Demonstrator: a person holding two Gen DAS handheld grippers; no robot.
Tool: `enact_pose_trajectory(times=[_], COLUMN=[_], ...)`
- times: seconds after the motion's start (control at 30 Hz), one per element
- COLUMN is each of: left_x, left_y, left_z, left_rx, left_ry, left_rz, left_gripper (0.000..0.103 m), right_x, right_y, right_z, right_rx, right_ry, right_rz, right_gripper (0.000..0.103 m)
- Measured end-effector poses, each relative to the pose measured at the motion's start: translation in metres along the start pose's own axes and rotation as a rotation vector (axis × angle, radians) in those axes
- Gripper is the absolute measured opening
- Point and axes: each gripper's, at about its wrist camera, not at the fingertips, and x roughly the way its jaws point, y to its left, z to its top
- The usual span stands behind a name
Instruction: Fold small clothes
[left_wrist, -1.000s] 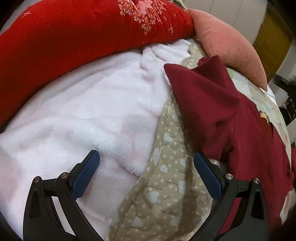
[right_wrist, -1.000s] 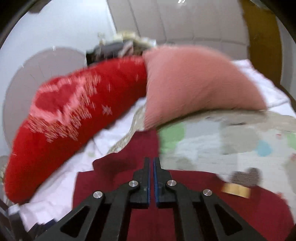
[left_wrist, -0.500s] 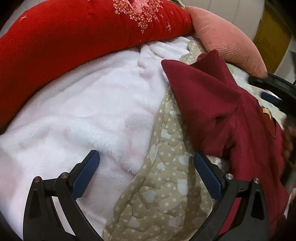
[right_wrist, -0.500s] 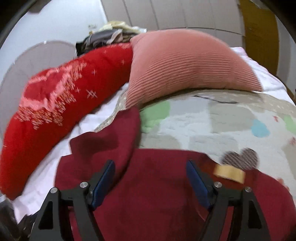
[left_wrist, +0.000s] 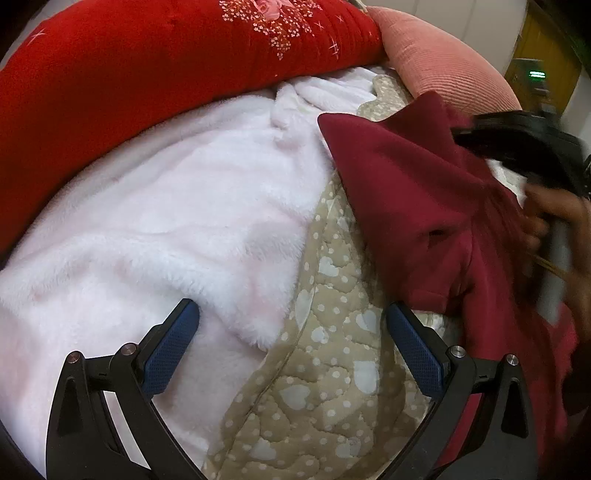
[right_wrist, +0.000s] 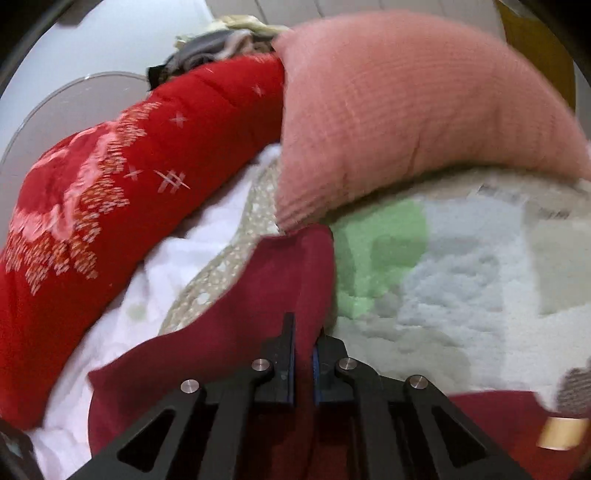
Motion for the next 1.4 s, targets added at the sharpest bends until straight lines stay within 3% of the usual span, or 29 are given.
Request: enact_pose_trajectory(times=[0.13, 0.23, 0.37, 0.47, 0.53, 0.6, 0.67, 0.7, 0.8, 0.87, 1.03, 1.4], left_x=[-0.006, -0.016, -0.032, -0.038, -0.042, -0.048, -0.051, -0.050, -0.042, -0.033, -0.020, -0.019], left_y=[-0.001, -0.001, -0.009, -0.025, -0.040, -0.053, -0.069, -0.076, -0.096, -0.103, -0.108, -0.106], left_z=[0.002, 0.003, 0.001, -0.002, -0.004, -0.004, -0.002, -0.001, -0.002, -0.006, -0.017, -0.020], left_rx=[-0.002, -0.010, -0.002, 0.034, 0.069, 0.105, 0.147, 0.161, 0.219, 0.252, 0.297, 0.301], left_ry=[-0.017, -0.047, -0.093, -0.110, -0.108, -0.121, -0.129, -0.127, -0.130, -0.120, -0.088, -0.089], left_rz=[-0.003, -0.012, -0.030, -0.053, -0.061, -0.077, -0.096, -0.101, -0.102, -0.082, -0.035, -0.031], left_gripper=[0.102, 0.102, 0.102, 0.102, 0.102, 0.102, 0.102, 0.102, 0.102, 0.102, 0.102, 0.102], right_x=[-0.083, -0.157, -0.229, -0.231, -0.223, -0.227, -0.248, -0.253, -0.270, -0.280, -0.301, -0.276], right_y=[-0.020, -0.055, -0.104, -0.133, -0.146, -0.156, -0.152, -0.147, -0.133, -0.132, -0.147, -0.132], right_z=[-0.014, -0.044, -0.101, -0.140, -0.159, -0.175, -0.186, -0.187, -0.190, -0.191, -0.200, -0.190], right_rx=[0.041, 0.112, 0.156, 0.199, 0.255, 0.303, 0.296, 0.272, 0.178, 0.179, 0.260, 0.222], right_ry=[-0.115, -0.188, -0.239, -0.149, -0.071, -0.032, -0.078, -0.083, -0.081, -0.093, -0.093, -0.046], right_rz=[0.023, -0.005, -0.196, -0.266, -0.277, -0.269, -0.286, -0.315, -0.464, -0.497, -0.448, -0.406], right_gripper=[0.006, 0.006, 0.006, 0.006, 0.012, 0.041, 0.057, 0.059, 0.059, 0.059, 0.059, 0.059])
